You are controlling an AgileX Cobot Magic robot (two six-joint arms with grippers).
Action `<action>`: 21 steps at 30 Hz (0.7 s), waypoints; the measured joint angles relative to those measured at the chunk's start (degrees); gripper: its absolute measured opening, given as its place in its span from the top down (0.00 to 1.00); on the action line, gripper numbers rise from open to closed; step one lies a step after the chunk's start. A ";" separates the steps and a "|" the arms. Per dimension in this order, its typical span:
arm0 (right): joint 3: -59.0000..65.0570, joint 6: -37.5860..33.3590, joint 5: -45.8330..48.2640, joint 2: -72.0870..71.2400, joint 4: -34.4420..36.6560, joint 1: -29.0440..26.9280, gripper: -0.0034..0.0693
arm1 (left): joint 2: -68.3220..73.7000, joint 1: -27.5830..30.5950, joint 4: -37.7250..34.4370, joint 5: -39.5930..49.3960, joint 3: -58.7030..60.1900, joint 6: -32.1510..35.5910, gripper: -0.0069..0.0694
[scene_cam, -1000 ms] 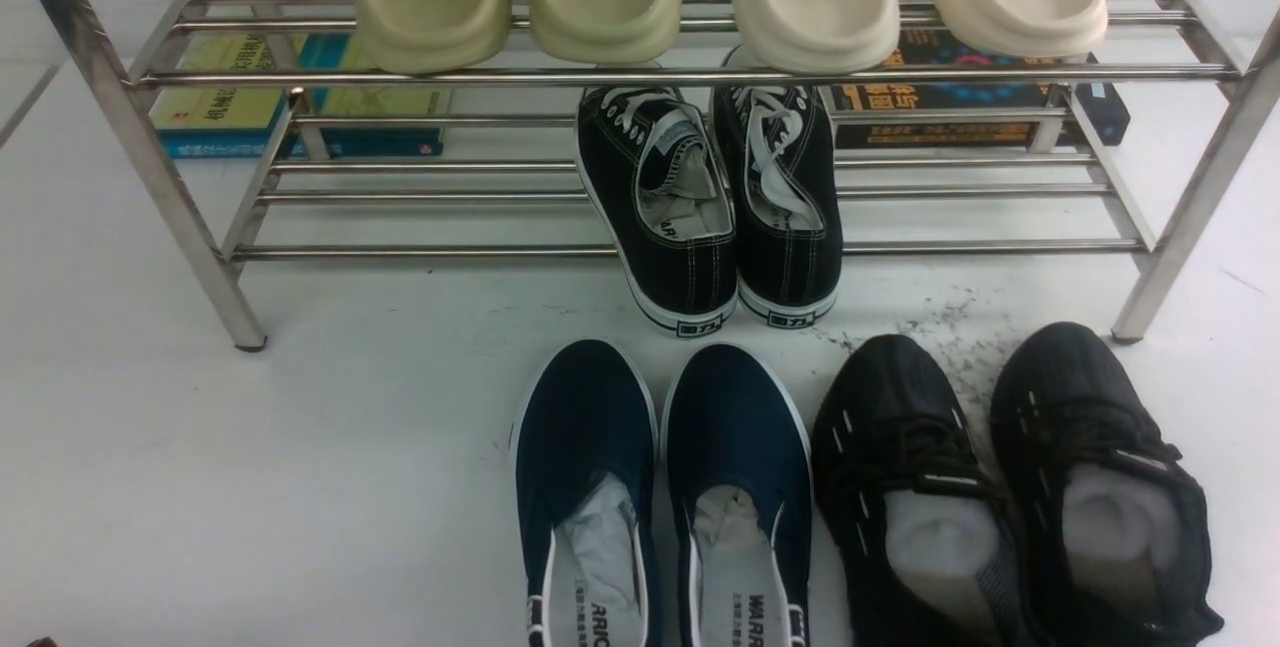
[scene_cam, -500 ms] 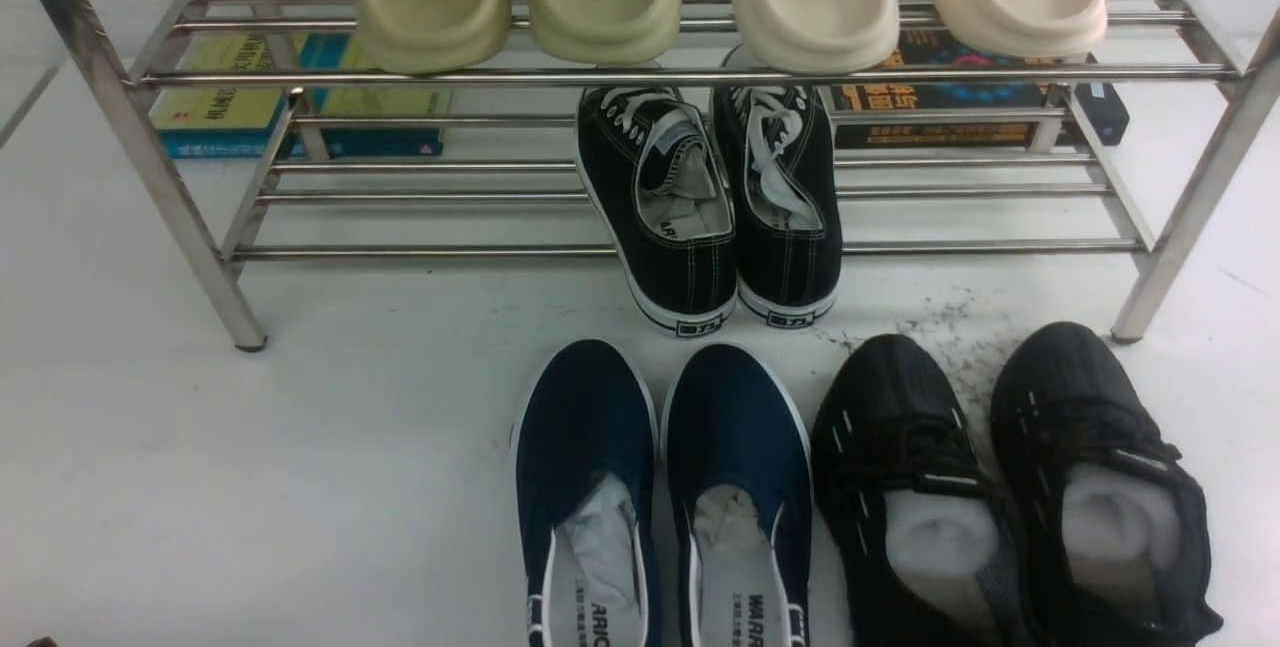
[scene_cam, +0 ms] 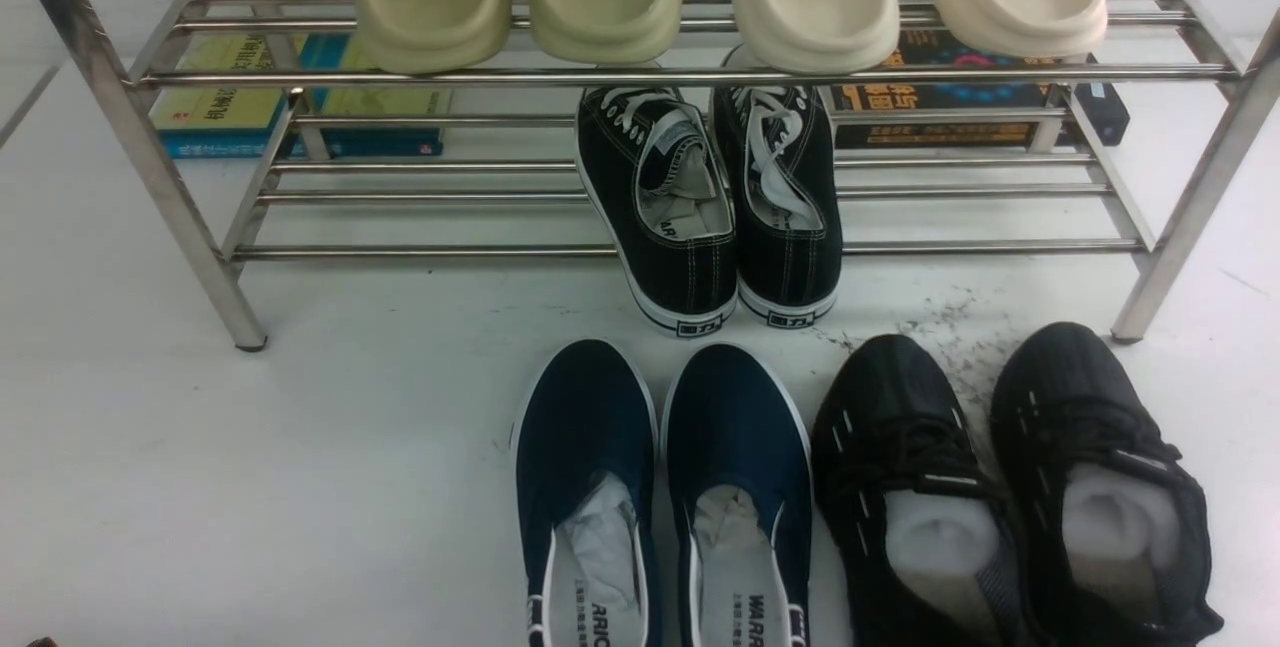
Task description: Take the shoes off the shelf with your hand on the white table.
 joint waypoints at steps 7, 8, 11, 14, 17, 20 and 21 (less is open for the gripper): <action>0.00 0.00 0.00 0.00 0.00 0.00 0.89 | 0.00 0.00 0.00 0.00 0.00 0.00 0.59; 0.00 0.00 0.00 0.00 0.00 0.00 0.89 | 0.00 0.00 0.00 0.00 0.00 0.00 0.59; 0.00 0.00 0.00 0.00 0.00 0.00 0.88 | 0.00 0.00 0.00 0.00 0.00 0.00 0.59; 0.00 0.00 0.00 0.00 0.00 0.00 0.87 | 0.00 0.00 0.00 0.00 0.00 0.00 0.59; 0.00 0.00 0.01 0.00 0.00 0.00 0.87 | 0.00 0.00 0.00 0.00 0.00 0.00 0.59; 0.00 0.00 0.01 0.00 -0.01 0.00 0.86 | 0.00 0.00 0.00 0.00 0.00 0.00 0.59; 0.00 0.00 0.01 0.00 -0.01 0.00 0.86 | 0.00 0.00 0.00 0.00 0.00 0.00 0.59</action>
